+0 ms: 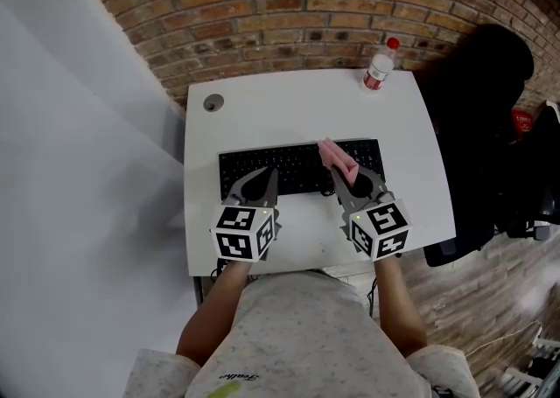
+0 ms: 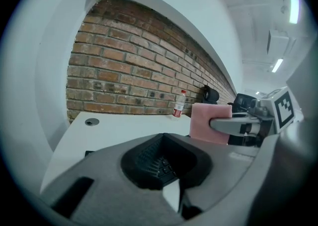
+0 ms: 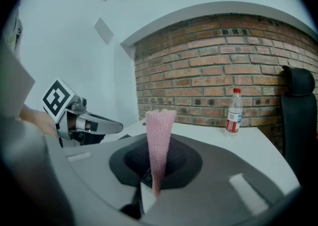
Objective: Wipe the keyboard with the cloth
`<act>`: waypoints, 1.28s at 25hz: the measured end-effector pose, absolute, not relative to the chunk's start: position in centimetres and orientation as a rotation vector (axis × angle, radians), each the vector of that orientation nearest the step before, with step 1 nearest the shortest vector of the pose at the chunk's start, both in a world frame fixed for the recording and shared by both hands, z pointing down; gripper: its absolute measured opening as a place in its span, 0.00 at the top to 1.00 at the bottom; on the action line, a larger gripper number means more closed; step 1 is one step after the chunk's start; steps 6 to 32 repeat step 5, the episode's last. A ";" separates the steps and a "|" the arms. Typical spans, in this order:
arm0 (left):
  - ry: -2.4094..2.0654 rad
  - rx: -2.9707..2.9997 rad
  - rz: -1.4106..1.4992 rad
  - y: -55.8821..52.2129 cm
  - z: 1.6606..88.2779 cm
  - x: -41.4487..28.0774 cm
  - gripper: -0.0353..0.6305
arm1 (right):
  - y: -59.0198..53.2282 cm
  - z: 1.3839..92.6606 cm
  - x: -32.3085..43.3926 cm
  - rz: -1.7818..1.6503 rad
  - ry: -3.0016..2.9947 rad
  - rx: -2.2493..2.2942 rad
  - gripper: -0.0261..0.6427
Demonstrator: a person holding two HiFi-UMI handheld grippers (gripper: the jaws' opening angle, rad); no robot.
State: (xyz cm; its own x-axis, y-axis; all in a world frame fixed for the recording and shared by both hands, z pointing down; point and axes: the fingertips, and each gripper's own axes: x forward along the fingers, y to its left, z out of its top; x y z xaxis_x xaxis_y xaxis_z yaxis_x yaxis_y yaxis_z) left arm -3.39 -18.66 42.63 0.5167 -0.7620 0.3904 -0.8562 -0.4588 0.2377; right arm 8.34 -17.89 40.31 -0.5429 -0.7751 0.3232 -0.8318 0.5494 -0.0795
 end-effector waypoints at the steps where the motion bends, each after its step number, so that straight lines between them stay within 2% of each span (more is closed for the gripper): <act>1: -1.331 2.359 0.320 -18.6 42.7 -3.3 0.95 | -17.9 40.3 8.4 0.328 -2.538 1.341 0.93; 32: -1.323 2.359 0.321 -18.5 42.8 -2.9 0.95 | -17.7 40.5 8.5 0.337 -2.539 1.338 0.93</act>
